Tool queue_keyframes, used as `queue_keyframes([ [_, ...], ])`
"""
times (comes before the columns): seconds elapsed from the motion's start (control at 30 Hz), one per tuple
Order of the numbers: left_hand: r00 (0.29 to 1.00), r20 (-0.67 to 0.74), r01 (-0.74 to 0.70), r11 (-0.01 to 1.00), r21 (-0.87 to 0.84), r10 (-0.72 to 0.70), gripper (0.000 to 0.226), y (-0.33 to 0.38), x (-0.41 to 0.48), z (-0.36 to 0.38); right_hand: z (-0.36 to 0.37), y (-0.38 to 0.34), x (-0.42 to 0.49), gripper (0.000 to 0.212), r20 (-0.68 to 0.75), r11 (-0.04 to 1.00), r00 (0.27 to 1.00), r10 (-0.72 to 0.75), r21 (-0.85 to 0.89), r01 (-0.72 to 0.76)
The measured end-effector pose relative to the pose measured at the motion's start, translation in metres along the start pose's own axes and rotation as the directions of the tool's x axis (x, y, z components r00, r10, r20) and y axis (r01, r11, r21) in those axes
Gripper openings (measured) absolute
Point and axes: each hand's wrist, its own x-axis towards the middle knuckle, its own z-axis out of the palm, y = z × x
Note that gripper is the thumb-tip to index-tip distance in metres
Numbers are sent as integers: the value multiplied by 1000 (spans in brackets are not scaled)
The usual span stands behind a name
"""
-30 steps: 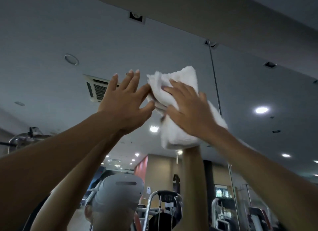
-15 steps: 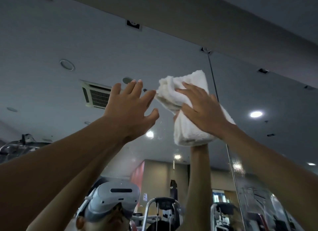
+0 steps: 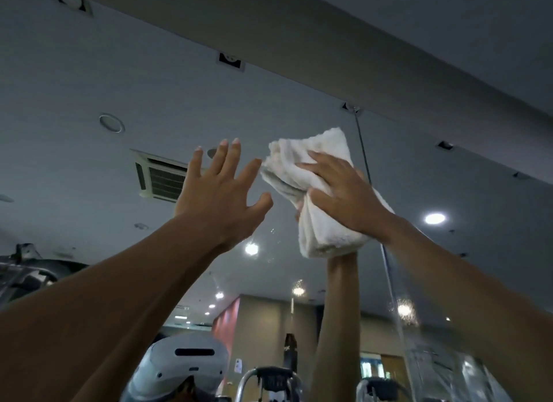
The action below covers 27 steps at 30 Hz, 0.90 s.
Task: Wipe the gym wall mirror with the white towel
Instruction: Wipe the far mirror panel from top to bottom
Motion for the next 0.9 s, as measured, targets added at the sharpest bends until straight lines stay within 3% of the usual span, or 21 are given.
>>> queue_keyframes([
  [0.03, 1000, 2, 7, 1000, 1, -7, 91, 1, 1, 1, -5, 13, -1, 64, -1, 1000, 1000, 12, 6, -12],
  [0.1, 1000, 3, 7, 1000, -1, -7, 91, 2, 0, 2, -12, 37, 16, 55, -58, 980, 978, 199, 6, -199],
  [0.2, 1000, 19, 3, 1000, 6, -3, 91, 3, 0, 0, -7, 30, 67, 44, -192, 841, 822, 536, 34, -541],
  [0.27, 1000, 17, 7, 1000, -2, -7, 91, 1, 0, 0, 3, 7, 92, 48, -238, 777, 758, 608, -20, -629],
  [0.33, 1000, 12, 6, 1000, 1, -6, 92, 1, -1, 0, 10, -15, 94, 49, -225, 867, 853, 470, -60, -494],
  [0.4, 1000, 14, 3, 1000, 3, -3, 94, 1, -1, 0, 9, -23, 74, 52, -142, 979, 973, 180, -74, -192],
  [0.47, 1000, 13, 9, 1000, 3, -9, 94, 2, -2, 0, 1, -13, 48, 63, -51, 999, 998, -45, -7, 45],
  [0.5, 1000, 10, 12, 1000, 1, -12, 93, 2, -3, -1, -4, -3, 38, 66, -31, 997, 996, -81, 2, 81],
  [0.53, 1000, 9, 13, 1000, -3, -13, 93, 2, -3, -1, -6, 10, 33, 66, -31, 999, 998, -51, -13, 51],
  [0.6, 1000, 10, 19, 1000, -14, -19, 92, 2, -3, -1, -4, 26, 40, 57, -91, 984, 981, 172, -37, -176],
  [0.67, 1000, 9, 28, 999, -23, -28, 90, 2, -5, -1, 4, 17, 61, 45, -214, 890, 875, 435, -43, -453],
  [0.73, 999, 2, 37, 999, -34, -37, 88, 4, -10, -2, 13, -9, 84, 42, -255, 784, 775, 578, -91, -615],
  [0.8, 999, -18, 37, 998, -50, -38, 87, 5, -16, -1, 19, -36, 91, 47, -243, 824, 822, 516, -123, -553],
  [0.9, 998, -26, 51, 996, -75, -53, 93, 4, -22, -3, 18, -57, 71, 50, -140, 967, 971, 194, -137, -213],
])
